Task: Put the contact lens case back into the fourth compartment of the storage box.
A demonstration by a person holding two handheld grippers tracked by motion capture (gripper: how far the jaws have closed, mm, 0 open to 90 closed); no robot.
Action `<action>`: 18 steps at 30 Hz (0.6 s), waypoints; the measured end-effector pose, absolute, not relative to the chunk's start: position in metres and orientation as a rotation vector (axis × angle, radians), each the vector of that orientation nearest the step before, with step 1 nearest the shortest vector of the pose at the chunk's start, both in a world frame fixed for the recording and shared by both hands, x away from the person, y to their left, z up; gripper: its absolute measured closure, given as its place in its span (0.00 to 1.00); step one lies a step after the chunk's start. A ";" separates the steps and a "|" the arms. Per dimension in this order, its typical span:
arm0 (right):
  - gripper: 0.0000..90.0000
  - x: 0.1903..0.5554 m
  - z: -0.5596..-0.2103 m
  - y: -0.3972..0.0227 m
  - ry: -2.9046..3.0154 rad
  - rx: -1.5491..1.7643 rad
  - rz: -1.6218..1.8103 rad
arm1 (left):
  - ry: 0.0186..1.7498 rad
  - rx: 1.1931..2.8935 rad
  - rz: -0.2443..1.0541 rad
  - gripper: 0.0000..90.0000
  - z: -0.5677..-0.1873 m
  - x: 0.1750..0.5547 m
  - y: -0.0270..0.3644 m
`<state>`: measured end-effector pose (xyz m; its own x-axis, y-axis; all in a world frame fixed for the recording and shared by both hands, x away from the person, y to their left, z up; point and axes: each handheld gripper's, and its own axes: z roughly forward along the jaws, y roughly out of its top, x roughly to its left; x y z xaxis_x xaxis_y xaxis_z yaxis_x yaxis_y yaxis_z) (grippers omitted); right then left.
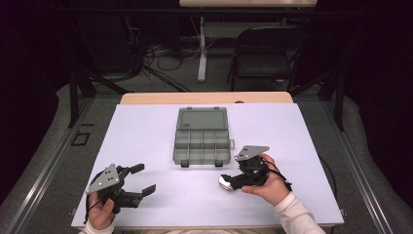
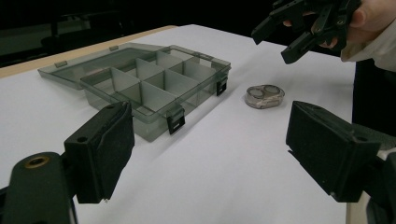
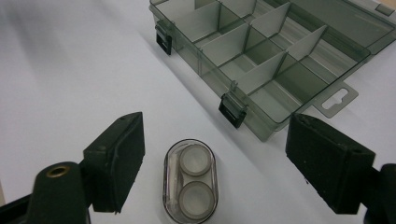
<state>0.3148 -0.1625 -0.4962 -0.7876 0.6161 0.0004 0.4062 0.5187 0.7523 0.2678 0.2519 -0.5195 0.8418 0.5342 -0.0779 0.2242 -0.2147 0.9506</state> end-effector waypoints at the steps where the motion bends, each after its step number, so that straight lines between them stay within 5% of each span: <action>1: 0.22 0.315 -0.496 -0.162 2.495 0.860 1.132 | 0.578 1.797 0.315 0.18 -0.520 0.268 0.252; 18: 0.24 0.324 -0.500 -0.162 2.533 0.880 1.119 | 0.581 1.801 0.314 0.18 -0.520 0.268 0.252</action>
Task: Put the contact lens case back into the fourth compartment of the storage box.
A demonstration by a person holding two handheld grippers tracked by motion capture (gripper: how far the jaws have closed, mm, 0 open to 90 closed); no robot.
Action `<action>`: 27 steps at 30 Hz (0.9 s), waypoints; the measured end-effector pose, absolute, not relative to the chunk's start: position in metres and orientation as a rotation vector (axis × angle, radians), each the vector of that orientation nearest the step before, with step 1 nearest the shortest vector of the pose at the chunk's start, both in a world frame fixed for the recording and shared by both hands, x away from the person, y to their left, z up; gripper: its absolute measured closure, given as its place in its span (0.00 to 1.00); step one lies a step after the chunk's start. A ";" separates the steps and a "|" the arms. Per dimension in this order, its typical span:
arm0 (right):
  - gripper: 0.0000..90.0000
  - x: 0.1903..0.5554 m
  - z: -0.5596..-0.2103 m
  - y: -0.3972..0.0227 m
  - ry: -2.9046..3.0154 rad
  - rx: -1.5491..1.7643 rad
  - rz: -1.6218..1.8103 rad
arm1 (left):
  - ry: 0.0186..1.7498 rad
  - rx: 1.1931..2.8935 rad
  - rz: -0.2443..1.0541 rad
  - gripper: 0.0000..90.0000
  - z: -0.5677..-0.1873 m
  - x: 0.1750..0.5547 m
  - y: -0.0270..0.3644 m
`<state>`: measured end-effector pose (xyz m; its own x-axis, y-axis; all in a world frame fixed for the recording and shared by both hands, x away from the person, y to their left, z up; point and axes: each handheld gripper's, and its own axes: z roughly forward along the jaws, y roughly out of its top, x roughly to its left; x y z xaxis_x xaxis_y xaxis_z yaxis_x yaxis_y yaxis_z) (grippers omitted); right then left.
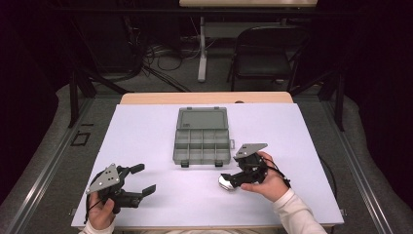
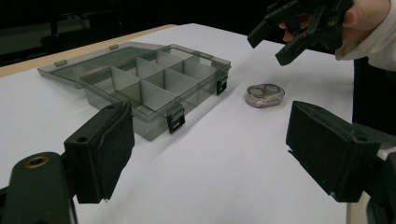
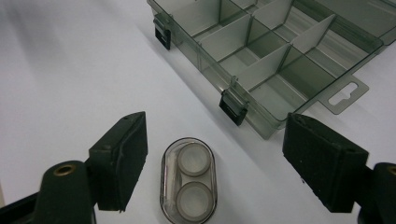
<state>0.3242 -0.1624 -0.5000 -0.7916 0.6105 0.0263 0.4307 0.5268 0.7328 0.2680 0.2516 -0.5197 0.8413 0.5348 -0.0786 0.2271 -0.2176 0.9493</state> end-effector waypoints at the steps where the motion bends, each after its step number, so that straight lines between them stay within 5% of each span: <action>1: 0.24 0.325 -0.500 -0.162 2.537 0.880 1.125 | 0.580 1.801 0.314 0.18 -0.520 0.268 0.252; 27: 0.29 0.321 -0.518 -0.145 2.668 0.811 0.943 | 0.578 1.805 0.313 0.18 -0.520 0.268 0.252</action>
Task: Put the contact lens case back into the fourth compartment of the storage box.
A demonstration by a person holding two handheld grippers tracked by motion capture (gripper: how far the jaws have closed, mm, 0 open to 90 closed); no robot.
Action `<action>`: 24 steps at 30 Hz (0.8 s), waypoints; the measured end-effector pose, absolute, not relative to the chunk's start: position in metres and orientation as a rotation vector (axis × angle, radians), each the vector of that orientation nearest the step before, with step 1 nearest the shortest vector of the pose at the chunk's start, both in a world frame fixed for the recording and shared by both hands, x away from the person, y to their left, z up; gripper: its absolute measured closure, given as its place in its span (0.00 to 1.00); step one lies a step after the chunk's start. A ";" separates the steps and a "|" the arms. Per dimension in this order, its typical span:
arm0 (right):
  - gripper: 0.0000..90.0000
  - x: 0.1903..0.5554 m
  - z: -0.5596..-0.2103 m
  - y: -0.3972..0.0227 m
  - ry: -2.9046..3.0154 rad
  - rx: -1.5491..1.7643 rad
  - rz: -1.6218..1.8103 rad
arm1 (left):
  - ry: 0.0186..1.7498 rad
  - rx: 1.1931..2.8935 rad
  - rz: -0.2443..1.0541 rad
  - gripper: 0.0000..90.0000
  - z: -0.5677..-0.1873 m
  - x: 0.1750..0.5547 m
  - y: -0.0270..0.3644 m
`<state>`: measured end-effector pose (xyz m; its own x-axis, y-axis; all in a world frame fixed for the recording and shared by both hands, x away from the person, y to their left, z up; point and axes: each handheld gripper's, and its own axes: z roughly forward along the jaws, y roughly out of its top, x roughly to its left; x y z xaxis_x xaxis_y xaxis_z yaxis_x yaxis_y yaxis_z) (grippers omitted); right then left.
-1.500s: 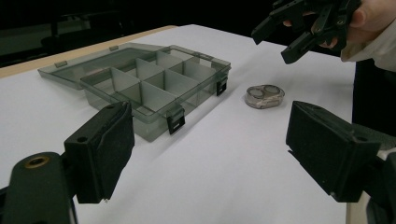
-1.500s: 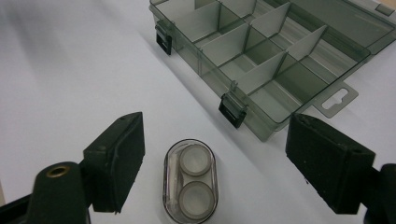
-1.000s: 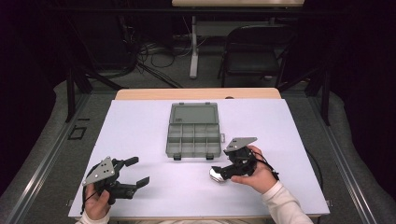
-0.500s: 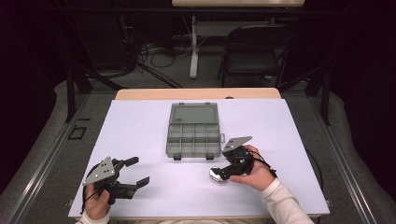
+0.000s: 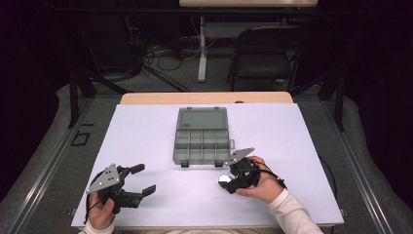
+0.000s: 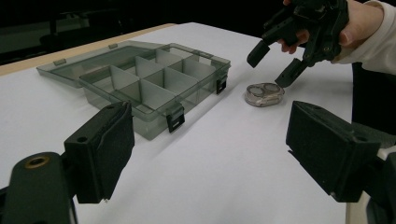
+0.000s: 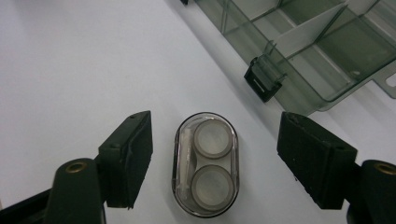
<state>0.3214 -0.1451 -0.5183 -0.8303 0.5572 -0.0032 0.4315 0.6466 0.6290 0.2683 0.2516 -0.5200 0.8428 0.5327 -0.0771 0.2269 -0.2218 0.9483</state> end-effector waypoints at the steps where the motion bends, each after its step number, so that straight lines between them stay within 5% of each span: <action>1: 0.30 0.321 -0.519 -0.144 2.673 0.810 0.934 | 0.579 1.805 0.311 0.18 -0.520 0.268 0.251; 24: 0.38 0.324 -0.538 -0.140 2.722 0.879 0.815 | 0.578 1.804 0.304 0.18 -0.520 0.269 0.251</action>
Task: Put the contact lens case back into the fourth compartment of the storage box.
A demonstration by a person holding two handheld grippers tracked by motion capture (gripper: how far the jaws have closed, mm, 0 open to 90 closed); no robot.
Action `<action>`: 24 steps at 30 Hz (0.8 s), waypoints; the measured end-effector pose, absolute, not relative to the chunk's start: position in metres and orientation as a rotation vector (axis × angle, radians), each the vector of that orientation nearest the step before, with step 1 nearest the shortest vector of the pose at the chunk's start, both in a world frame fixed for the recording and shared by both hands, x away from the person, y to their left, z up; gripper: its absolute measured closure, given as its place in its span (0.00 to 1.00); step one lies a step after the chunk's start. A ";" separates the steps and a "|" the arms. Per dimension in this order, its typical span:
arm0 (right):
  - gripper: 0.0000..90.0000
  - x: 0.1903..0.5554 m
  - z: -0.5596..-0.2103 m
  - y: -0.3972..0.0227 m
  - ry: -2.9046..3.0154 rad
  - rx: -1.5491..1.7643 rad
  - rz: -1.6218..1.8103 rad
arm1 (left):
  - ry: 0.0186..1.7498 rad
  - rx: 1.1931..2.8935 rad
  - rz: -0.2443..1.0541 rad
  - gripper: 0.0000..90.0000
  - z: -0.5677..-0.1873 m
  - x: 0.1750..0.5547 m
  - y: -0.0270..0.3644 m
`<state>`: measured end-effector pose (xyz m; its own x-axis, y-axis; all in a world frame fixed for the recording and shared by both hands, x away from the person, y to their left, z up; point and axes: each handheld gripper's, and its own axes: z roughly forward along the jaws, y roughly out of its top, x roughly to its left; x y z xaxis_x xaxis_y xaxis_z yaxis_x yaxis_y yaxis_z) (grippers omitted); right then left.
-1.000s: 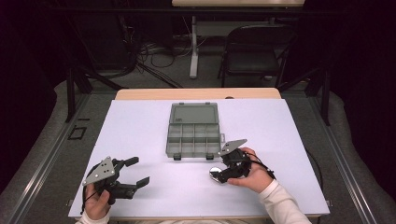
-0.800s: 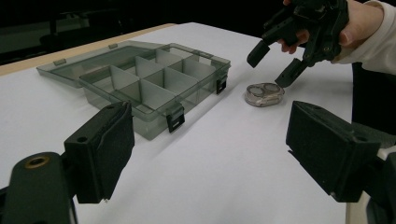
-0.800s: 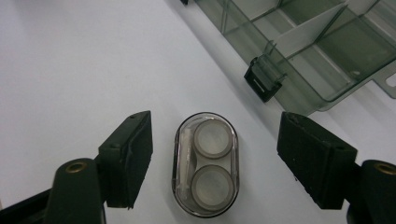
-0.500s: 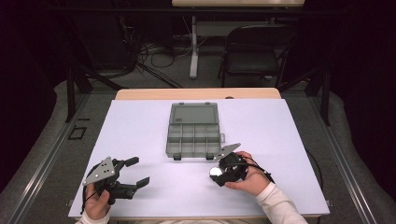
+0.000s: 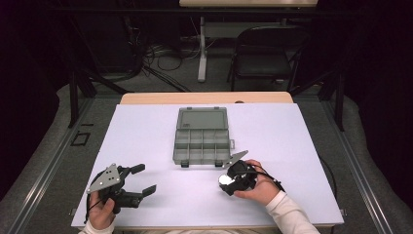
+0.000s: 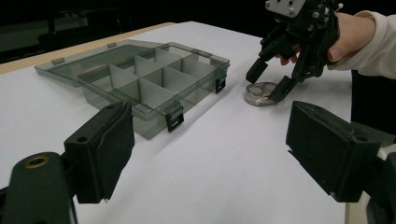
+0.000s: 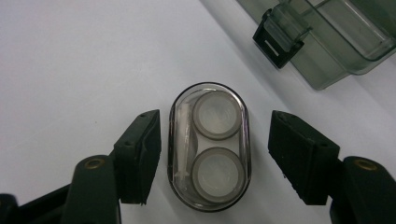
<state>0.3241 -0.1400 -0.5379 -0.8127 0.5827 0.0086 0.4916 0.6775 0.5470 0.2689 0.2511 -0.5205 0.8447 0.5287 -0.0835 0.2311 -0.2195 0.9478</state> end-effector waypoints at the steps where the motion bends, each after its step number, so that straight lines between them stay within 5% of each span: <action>1: 0.39 0.324 -0.538 -0.140 2.725 0.878 0.812 | 0.577 1.805 0.304 0.18 -0.520 0.269 0.251; 24: 0.48 0.324 -0.543 -0.136 2.758 0.853 0.754 | 0.583 1.811 0.307 0.18 -0.520 0.269 0.251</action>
<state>0.3243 -0.1363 -0.5429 -0.8252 0.5649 -0.0020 0.4852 0.7107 0.5094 0.2689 0.2514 -0.5204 0.8423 0.5327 -0.0816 0.2342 -0.2255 0.9457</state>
